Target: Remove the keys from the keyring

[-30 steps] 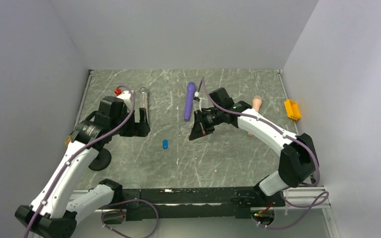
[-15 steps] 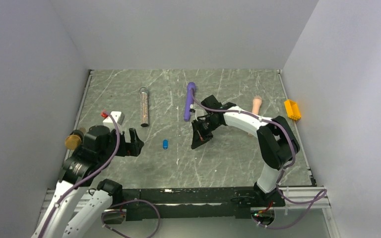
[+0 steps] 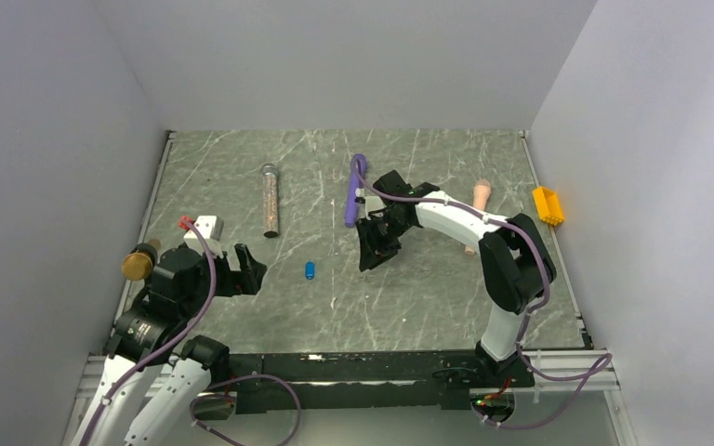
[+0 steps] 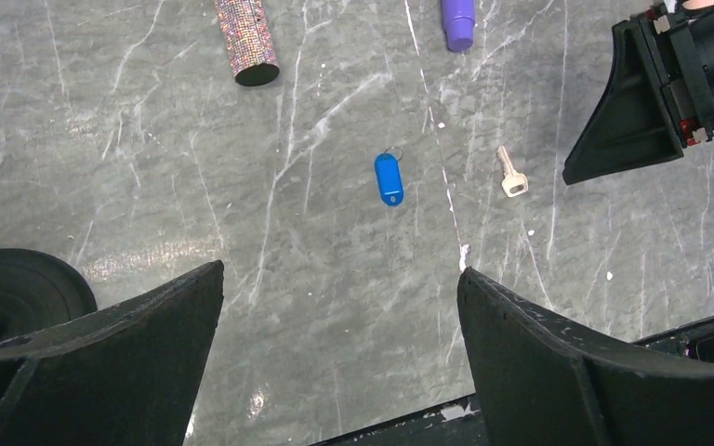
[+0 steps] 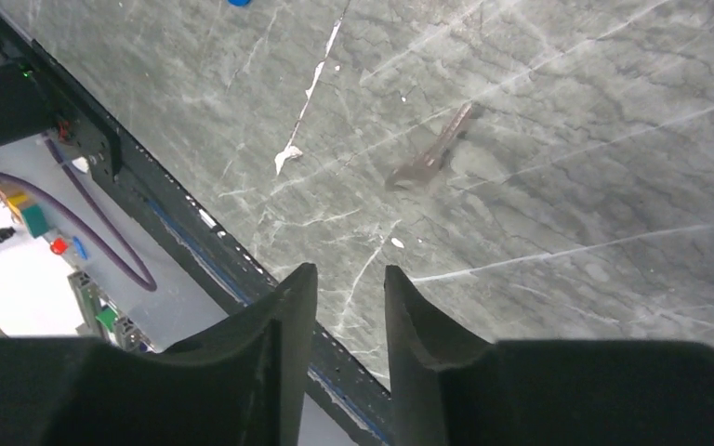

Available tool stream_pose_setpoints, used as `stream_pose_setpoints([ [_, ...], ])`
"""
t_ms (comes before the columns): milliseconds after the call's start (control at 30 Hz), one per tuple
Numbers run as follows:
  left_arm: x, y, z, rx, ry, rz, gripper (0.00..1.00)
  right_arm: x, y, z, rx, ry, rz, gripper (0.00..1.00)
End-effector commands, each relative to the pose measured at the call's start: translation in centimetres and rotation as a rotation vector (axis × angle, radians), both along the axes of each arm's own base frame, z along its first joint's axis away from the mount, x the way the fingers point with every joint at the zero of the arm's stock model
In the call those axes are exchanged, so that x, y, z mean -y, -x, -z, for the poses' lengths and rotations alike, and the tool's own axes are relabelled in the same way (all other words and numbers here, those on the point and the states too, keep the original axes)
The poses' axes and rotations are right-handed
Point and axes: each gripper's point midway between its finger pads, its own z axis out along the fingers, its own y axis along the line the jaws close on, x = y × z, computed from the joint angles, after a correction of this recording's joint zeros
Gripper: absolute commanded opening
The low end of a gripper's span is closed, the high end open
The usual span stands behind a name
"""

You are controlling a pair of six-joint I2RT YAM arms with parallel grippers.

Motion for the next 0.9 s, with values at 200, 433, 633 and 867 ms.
stream_pose_setpoints([
  [200, 0.0, -0.4, -1.3, 0.043, 0.034, -0.019, 0.99, 0.0, -0.7, -5.8, 0.117, -0.060, 0.024, 0.47],
  [433, 0.1, -0.5, -1.7, 0.057, 0.028, -0.007, 0.99, 0.1, 0.1, -8.6, 0.163, -0.121, 0.044, 0.52],
  [633, -0.6, -1.3, -2.5, 0.101, -0.012, -0.029, 0.99, 0.4, 1.0, -11.3, 0.230, -0.187, 0.031, 0.71],
  [867, -2.5, -3.3, -3.4, 0.214, -0.127, -0.096, 0.99, 1.3, 2.3, -13.9, 0.316, -0.242, 0.023, 1.00],
])
